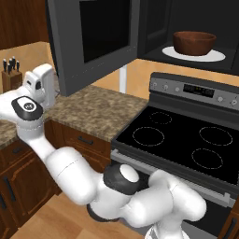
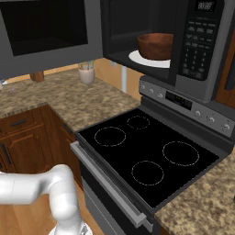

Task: Pick the bell pepper from the sink and place it in the bowl. Then pick the bowl and place it in the microwave. Then close the microwave door and press the start button.

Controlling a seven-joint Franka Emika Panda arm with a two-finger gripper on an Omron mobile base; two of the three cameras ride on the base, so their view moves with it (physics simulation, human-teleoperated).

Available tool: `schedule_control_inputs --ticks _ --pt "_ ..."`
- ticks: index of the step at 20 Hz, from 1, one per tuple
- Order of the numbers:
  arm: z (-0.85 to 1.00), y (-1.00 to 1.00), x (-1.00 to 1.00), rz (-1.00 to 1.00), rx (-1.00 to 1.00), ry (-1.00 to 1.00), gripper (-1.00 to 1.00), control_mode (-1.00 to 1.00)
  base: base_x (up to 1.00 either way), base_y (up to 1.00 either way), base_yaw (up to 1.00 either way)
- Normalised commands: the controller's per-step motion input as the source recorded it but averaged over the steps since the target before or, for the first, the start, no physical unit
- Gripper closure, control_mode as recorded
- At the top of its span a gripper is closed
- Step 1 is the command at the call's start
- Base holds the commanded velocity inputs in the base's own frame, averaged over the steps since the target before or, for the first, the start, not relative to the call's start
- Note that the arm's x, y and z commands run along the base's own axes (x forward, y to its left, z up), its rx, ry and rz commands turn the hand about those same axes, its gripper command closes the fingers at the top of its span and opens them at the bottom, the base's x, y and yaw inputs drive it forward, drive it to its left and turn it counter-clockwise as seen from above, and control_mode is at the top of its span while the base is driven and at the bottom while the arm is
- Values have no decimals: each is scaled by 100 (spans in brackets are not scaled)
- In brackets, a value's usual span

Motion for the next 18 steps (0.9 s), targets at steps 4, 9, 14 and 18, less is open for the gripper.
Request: schedule_control_inputs --ticks 4,9,14,18 --pt "31 -91 -14 0 15 -14 -100 -100 0 0 0" --pt "46 -100 -11 0 24 -10 -100 -100 0 0 0" --pt "33 -100 -26 0 31 -12 -100 -100 0 0 0" --pt "29 -100 -65 0 33 -17 -100 -100 0 0 0"
